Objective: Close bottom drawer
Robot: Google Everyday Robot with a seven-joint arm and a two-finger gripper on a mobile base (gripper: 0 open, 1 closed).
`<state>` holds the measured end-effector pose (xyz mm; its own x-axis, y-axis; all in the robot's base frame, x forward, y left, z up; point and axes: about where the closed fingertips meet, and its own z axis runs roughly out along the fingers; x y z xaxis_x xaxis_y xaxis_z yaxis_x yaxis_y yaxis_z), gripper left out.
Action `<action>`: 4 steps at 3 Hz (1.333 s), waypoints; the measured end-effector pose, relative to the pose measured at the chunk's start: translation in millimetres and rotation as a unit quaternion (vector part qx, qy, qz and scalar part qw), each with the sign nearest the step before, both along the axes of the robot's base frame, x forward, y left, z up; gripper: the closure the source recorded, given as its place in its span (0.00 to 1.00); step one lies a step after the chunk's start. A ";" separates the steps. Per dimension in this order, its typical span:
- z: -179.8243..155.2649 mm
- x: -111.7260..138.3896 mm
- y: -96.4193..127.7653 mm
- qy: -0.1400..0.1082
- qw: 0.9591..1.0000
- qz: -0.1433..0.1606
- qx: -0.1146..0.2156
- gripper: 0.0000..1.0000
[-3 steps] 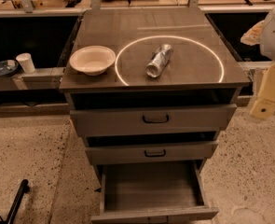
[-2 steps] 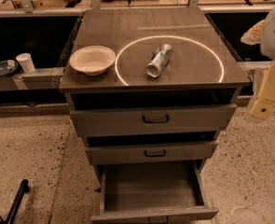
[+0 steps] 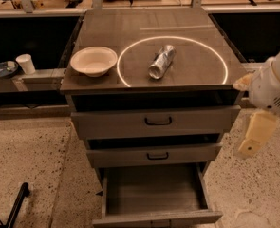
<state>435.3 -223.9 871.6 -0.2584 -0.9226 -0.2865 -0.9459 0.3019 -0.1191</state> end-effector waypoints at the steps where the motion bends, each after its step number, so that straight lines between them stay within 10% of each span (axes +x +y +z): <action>1: -70.3 -12.6 -1.4 0.013 1.000 -0.004 0.014 0.00; 2: -141.1 -26.5 1.6 -0.006 1.000 -0.001 0.021 0.00; 4: -154.9 -21.7 16.9 -0.018 0.999 0.027 -0.012 0.00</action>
Offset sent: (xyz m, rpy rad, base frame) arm -0.0326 0.0040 -0.2054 0.0628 -0.0644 0.0041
